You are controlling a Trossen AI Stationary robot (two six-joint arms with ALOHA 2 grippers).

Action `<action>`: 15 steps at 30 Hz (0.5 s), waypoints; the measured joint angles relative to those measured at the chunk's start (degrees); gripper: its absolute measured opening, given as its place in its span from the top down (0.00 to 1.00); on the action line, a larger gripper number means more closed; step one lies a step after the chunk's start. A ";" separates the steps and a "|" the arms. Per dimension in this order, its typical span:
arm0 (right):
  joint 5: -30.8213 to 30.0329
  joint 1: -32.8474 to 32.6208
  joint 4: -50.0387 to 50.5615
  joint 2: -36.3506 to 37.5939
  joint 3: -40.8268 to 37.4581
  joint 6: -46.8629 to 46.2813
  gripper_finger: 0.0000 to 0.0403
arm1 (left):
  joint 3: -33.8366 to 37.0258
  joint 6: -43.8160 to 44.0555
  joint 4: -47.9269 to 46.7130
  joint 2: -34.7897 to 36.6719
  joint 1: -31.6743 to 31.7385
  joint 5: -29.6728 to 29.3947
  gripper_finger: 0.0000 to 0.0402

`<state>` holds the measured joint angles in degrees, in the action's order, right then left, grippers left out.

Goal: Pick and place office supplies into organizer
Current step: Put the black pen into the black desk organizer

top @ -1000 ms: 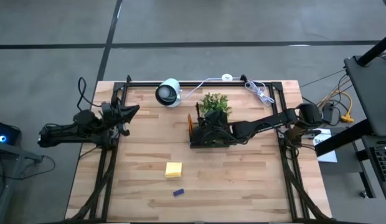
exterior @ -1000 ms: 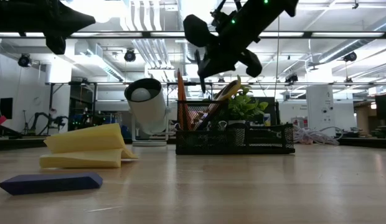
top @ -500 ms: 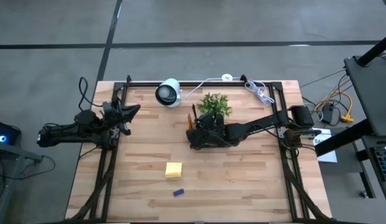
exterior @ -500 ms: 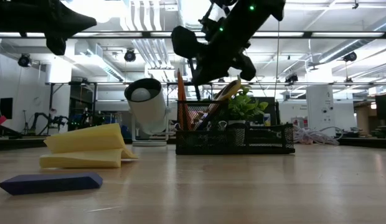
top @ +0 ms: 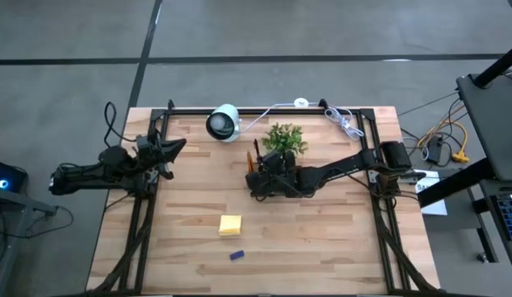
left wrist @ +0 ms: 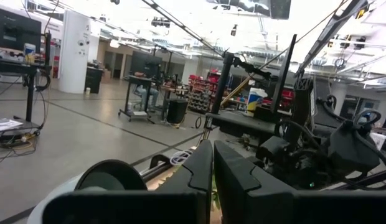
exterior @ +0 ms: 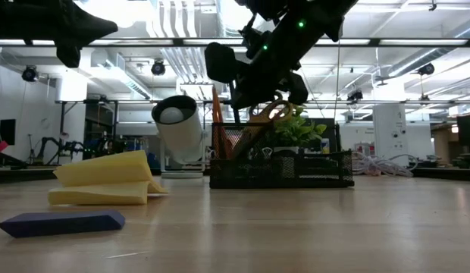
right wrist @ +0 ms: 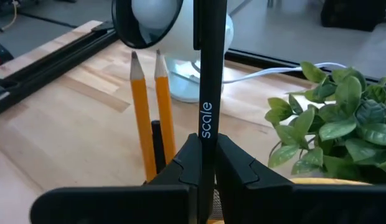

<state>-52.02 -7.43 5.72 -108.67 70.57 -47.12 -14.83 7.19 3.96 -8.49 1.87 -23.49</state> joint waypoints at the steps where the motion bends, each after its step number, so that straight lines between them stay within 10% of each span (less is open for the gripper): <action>1: -0.47 -0.11 -0.21 -0.08 0.00 0.04 0.97 | 0.00 -0.02 -0.15 0.04 0.00 0.01 1.00; 15: -2.07 -1.21 -0.12 -0.24 -0.50 3.64 0.97 | 0.00 -0.02 -0.21 0.02 0.00 0.02 1.00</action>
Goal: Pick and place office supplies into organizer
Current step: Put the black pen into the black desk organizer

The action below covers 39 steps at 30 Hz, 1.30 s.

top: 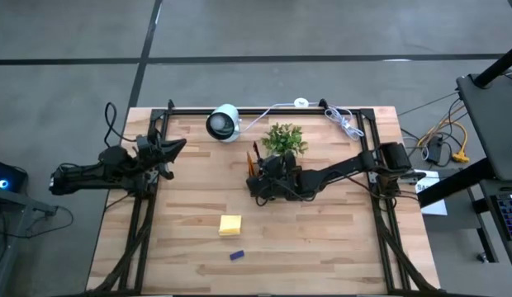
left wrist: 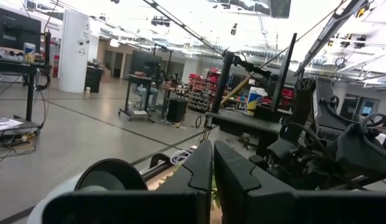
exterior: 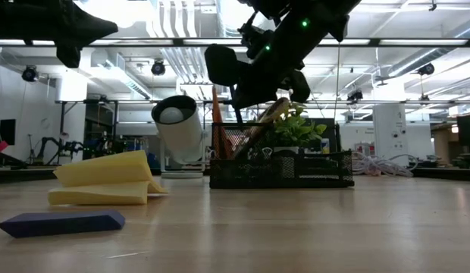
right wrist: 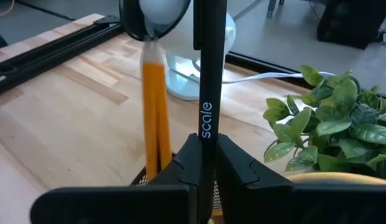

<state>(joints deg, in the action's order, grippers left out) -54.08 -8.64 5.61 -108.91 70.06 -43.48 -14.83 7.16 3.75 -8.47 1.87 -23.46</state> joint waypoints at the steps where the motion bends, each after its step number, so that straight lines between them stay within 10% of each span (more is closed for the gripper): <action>1: -0.03 0.00 0.04 -0.10 -0.03 0.13 0.97 | 0.00 0.02 0.02 0.00 0.00 -0.02 1.00; 39: 0.13 -0.59 -1.46 -0.95 -2.16 -0.34 0.96 | 0.00 0.02 0.11 -0.02 0.00 0.00 1.00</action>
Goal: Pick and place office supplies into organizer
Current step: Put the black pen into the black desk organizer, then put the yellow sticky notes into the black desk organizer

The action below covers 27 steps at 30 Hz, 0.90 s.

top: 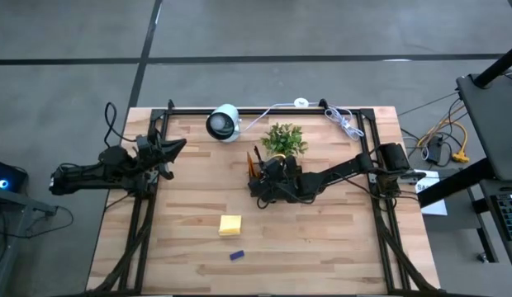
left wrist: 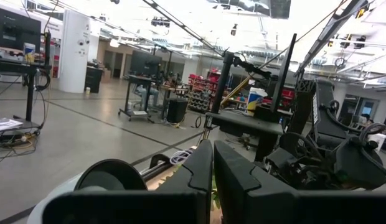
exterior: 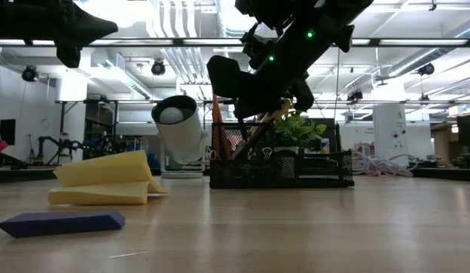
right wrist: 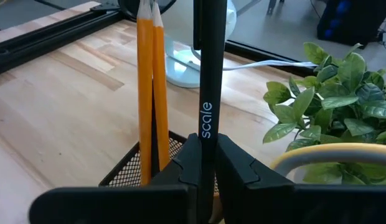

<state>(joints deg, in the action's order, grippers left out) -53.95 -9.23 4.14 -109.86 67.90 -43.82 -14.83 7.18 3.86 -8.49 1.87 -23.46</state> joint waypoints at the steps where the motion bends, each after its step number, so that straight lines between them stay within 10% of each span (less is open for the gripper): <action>1: 0.00 0.00 0.00 0.00 0.00 -0.03 0.95 | 0.00 0.00 0.00 0.01 0.00 0.00 1.00; 12: 0.41 0.00 -0.02 0.00 -0.02 -0.12 0.80 | 0.00 0.01 0.00 0.02 0.00 0.00 1.00; 27: 0.39 -0.38 -0.11 0.38 1.15 2.31 0.84 | 0.00 0.00 0.02 0.02 0.00 0.00 1.00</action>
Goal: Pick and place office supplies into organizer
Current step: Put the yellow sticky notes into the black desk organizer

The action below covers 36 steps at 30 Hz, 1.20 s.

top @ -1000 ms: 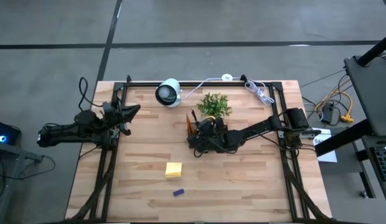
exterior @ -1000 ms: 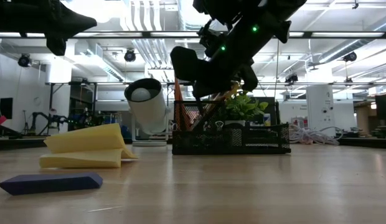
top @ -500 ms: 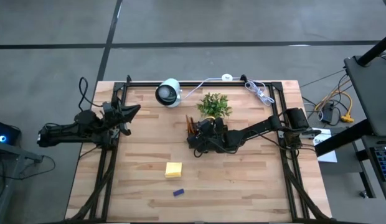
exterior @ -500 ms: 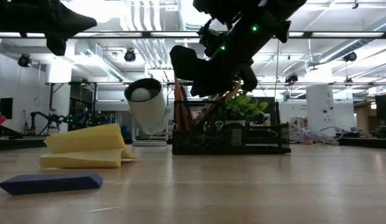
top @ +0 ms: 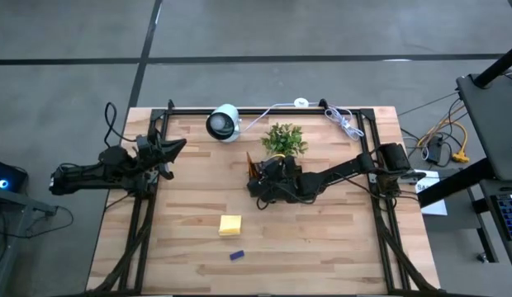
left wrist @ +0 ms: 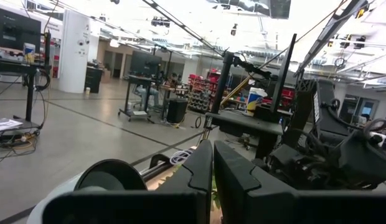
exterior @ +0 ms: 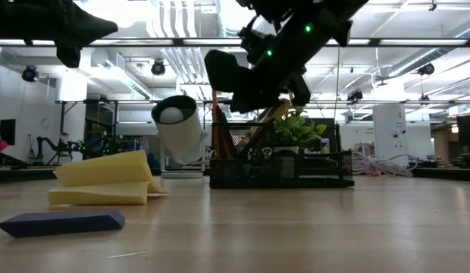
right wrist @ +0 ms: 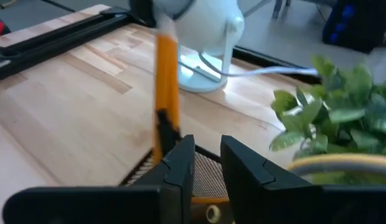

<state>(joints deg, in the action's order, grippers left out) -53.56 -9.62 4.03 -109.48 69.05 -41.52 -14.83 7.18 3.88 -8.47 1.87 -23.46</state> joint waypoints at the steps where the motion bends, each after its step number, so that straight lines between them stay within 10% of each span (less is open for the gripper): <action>1: -0.02 -0.20 0.01 0.24 0.23 1.49 0.84 | 0.00 0.01 0.04 0.00 0.00 0.00 1.00; 21: 1.18 -4.79 5.40 14.80 4.03 12.18 0.78 | -0.02 0.01 0.10 0.35 -0.01 0.63 1.00; 24: 8.21 -5.04 5.73 20.78 2.48 19.97 0.78 | -0.04 0.00 -0.01 0.40 -0.04 0.63 1.00; 30: 40.69 -2.26 5.46 31.41 -1.54 25.16 0.78 | -0.04 -0.02 0.00 0.48 -0.04 0.61 1.00; 36: 39.39 -1.80 5.26 40.57 -8.98 24.78 0.80 | -0.04 -0.01 0.55 0.50 -0.03 0.64 1.00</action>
<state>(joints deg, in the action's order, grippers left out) -14.17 -11.41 9.29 -68.91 60.07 -16.73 -14.87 7.17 4.43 -7.97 1.84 -22.82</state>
